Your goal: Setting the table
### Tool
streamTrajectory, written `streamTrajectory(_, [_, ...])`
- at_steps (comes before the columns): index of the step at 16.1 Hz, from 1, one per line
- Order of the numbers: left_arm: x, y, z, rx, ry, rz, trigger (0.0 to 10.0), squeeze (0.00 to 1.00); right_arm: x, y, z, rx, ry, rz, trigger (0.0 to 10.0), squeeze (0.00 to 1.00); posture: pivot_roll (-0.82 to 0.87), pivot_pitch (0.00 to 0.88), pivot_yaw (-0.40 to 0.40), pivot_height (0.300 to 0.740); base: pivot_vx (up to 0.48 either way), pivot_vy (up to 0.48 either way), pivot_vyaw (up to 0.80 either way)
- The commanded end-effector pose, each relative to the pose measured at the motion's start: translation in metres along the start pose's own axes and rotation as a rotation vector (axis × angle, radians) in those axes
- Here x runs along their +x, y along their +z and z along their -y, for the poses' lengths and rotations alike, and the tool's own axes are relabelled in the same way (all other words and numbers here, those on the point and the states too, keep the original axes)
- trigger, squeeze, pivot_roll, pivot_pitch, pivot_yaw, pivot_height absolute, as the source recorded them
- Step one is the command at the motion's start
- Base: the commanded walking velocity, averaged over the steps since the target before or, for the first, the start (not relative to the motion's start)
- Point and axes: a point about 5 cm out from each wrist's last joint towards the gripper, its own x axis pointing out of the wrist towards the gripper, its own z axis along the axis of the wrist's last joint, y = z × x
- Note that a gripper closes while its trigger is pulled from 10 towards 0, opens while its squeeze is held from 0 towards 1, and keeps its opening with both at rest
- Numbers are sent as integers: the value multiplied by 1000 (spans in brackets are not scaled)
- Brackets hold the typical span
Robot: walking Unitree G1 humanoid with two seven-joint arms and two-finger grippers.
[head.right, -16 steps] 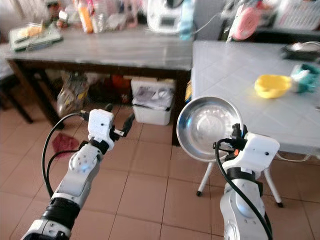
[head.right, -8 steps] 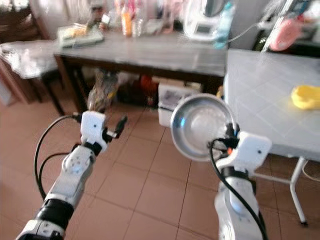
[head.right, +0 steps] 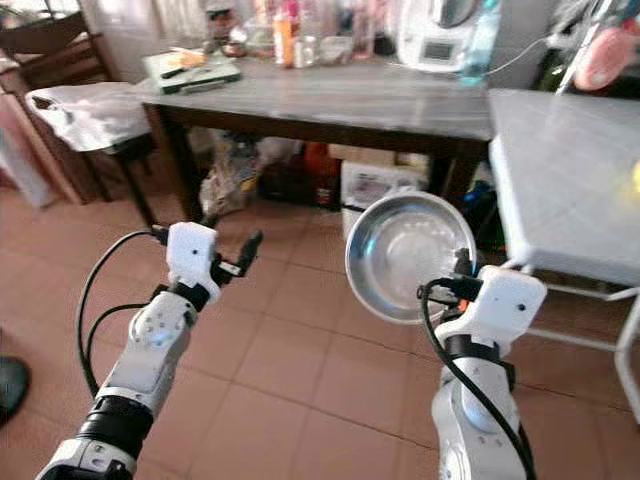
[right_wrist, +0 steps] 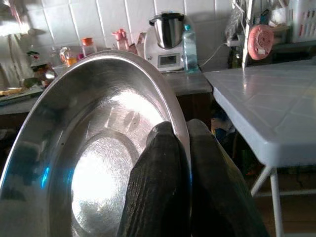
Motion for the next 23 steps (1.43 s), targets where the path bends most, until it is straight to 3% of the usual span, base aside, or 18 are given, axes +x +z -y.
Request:
streamTrajectory(1, [2,5,4,9,-25,22,10000,0,-1,4,3,-3,-19,19,10000,0,40,11,44,740,274,0,0])
streamTrajectory(10, [0,3,8,-33,-41,20,10000,0,-8,-3,4,-40,-2,-9,10000,0,32,23,32,740,449,0,0])
streamTrajectory(23, [1,2,22,-30,-95,26,10000,0,-7,-2,6,-47,-9,-10,10000,0,18,22,31,740,480,0,-38])
